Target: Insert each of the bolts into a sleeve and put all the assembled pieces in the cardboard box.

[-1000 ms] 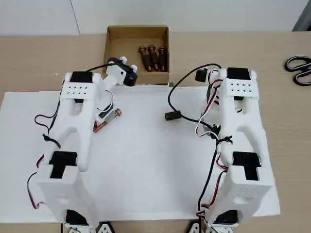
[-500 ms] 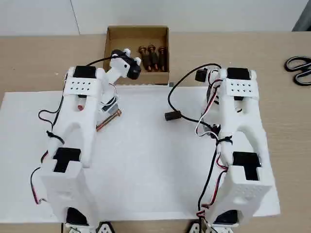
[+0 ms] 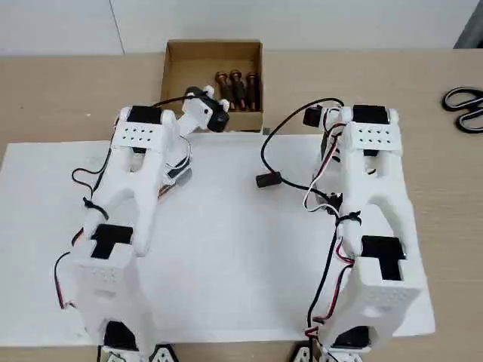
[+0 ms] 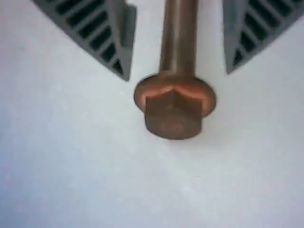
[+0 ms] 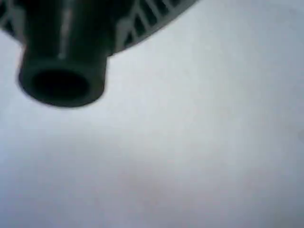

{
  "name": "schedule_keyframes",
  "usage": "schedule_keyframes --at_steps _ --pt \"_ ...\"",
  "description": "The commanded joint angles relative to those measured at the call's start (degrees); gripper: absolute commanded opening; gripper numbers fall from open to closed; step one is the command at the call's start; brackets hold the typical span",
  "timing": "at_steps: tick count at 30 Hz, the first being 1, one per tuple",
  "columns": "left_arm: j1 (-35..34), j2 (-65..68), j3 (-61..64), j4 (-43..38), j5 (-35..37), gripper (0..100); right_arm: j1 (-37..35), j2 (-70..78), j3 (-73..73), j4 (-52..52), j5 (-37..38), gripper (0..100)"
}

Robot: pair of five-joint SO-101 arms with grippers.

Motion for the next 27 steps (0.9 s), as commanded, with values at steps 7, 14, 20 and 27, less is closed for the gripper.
schedule_keyframes --at_steps 7,14,20,27 --pt "-0.2 0.8 -2.1 -1.8 -0.1 12 0.3 -3.7 -0.3 -0.4 0.6 0.5" --pt "-1.5 5.1 -2.3 -2.6 -0.1 12 0.3 -3.7 -0.3 -0.4 0.6 0.5" --pt "-2.6 8.4 -2.3 -2.6 -0.1 6 0.3 -3.7 -0.3 -0.4 0.6 0.5" --pt "-2.3 8.4 -2.4 -2.4 -0.1 0 0.2 -3.7 -0.3 -0.4 0.6 0.5"
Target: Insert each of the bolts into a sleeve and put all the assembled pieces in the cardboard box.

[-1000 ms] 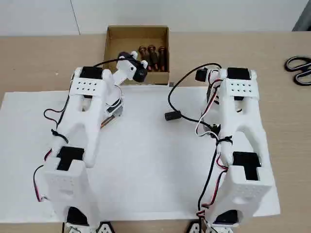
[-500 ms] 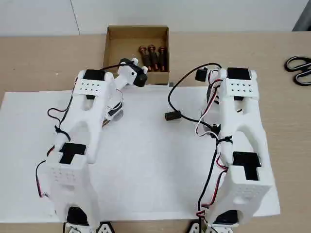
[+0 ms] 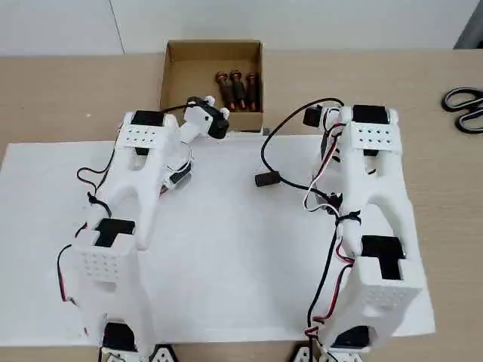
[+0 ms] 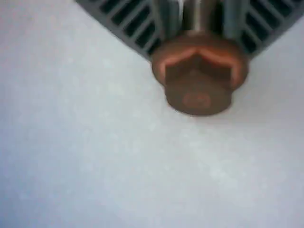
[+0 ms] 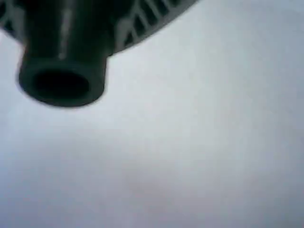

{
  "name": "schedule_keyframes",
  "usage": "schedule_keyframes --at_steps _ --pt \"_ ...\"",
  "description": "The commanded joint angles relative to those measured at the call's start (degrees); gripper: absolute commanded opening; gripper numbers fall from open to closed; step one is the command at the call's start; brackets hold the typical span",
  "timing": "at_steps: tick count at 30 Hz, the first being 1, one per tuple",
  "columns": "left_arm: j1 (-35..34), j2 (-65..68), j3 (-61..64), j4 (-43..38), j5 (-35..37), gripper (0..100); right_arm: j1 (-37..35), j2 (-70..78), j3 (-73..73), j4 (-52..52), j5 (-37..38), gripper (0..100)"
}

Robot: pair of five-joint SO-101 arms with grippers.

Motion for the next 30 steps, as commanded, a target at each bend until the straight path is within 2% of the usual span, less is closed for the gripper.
schedule_keyframes --at_steps 1,8,12,20,27,30 --pt "-1.1 1.3 -0.7 -0.9 0.0 0 0.2 -3.7 -0.3 -0.3 0.6 0.5" --pt "-0.9 -6.7 -0.7 1.4 2.8 0 0.1 -8.4 -0.5 0.1 0.6 0.5" --pt "0.8 -15.6 -0.7 4.0 4.9 1 -0.8 -18.4 -0.1 0.3 0.3 0.4" --pt "4.0 -26.9 -0.7 12.7 18.8 1 -5.1 -38.4 14.5 -0.2 0.6 0.4" --pt "3.7 -32.3 -0.5 15.8 19.5 1 -5.0 -52.4 21.2 -0.2 0.5 0.3" --pt "4.7 -36.4 -0.5 15.5 23.1 1 -5.0 -58.2 22.0 -0.2 0.2 0.3"
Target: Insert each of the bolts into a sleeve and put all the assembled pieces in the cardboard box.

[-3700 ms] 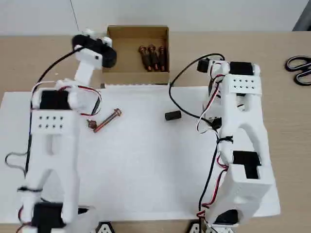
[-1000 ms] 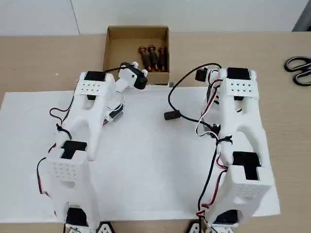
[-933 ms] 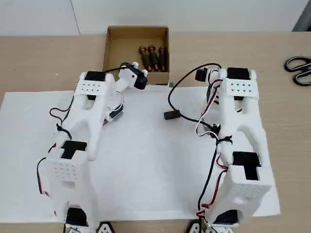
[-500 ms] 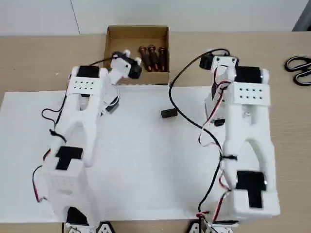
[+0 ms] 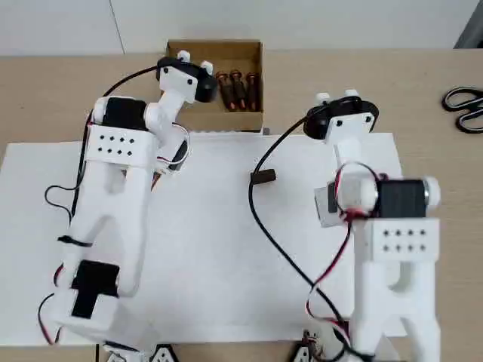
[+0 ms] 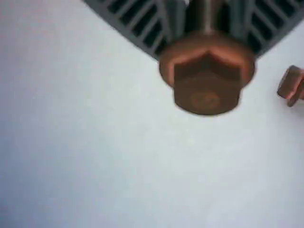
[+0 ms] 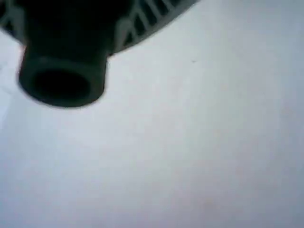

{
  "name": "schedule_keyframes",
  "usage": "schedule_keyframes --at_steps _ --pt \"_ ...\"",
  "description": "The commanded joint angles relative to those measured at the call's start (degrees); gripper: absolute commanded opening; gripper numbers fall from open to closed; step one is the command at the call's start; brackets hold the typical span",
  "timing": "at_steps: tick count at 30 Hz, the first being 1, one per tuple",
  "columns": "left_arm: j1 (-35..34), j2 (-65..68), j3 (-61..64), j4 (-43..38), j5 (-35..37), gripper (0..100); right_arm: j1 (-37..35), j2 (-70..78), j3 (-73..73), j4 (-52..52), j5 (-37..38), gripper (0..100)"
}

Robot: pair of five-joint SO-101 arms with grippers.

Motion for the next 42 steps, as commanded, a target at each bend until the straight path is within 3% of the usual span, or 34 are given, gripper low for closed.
schedule_keyframes --at_steps 1,7,15,22,33,42 --pt "1.8 -7.9 -0.7 0.3 4.8 1 -0.1 -8.0 0.5 -0.7 0.1 0.3" --pt "5.5 -15.2 -0.6 0.3 15.6 1 -0.1 -19.6 7.8 -1.1 0.0 0.3" --pt "10.6 -20.9 6.9 0.1 34.2 1 -0.2 -37.4 22.6 -11.0 0.5 0.2" --pt "14.4 -30.5 24.4 -11.3 44.3 1 -3.5 -47.2 34.9 -15.8 0.2 0.2" --pt "18.4 -59.0 65.1 -40.2 48.3 1 -8.7 -63.8 53.1 -20.8 0.4 0.2" --pt "16.5 -81.5 81.8 -51.9 49.7 1 -18.0 -67.7 60.7 -24.7 0.1 0.2"
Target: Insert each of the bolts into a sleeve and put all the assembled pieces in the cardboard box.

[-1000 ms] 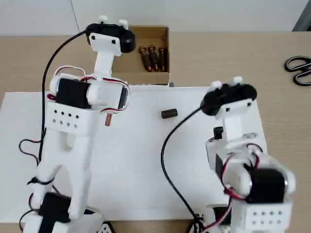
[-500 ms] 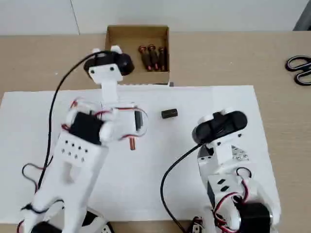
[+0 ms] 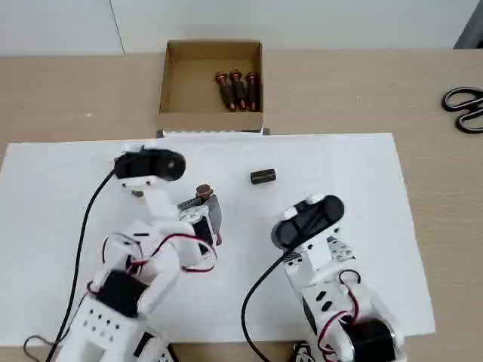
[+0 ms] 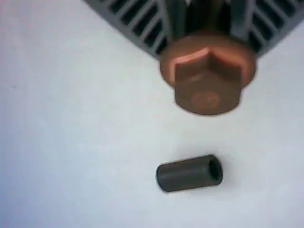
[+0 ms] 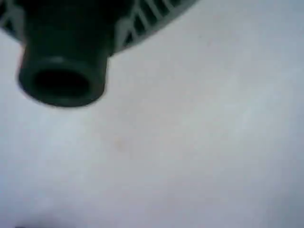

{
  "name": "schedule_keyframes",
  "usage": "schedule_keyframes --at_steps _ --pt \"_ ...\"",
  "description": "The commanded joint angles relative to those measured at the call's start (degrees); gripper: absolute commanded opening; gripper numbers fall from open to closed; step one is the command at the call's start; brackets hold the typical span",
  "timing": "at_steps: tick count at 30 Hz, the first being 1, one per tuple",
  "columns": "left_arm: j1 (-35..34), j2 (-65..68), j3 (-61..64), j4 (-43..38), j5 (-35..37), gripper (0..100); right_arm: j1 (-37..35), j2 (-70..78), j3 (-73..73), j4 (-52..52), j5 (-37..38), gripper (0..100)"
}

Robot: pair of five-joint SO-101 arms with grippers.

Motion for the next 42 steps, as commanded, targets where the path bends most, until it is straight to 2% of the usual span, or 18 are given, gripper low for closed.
schedule_keyframes --at_steps 1,7,17,24,32,42 --pt "-2.0 -8.7 3.8 -6.8 0.4 1 -3.2 -0.7 0.7 -4.5 0.1 0.2" --pt "-3.6 -18.5 12.0 -15.2 0.6 1 -10.2 -0.7 2.7 -6.2 0.1 0.2" --pt "-3.4 -33.6 21.8 -17.7 5.6 1 -15.0 -0.7 3.4 -7.7 0.0 0.2" --pt "-2.6 -33.3 22.4 -17.7 11.2 1 -15.0 -0.7 7.9 -15.3 0.2 0.2" --pt "2.5 -33.3 22.3 -17.7 11.3 1 -19.5 -0.6 10.0 -15.5 0.2 0.2" --pt "2.8 -33.2 22.7 -17.4 11.3 1 -19.6 -0.6 10.3 -19.0 0.2 0.2"
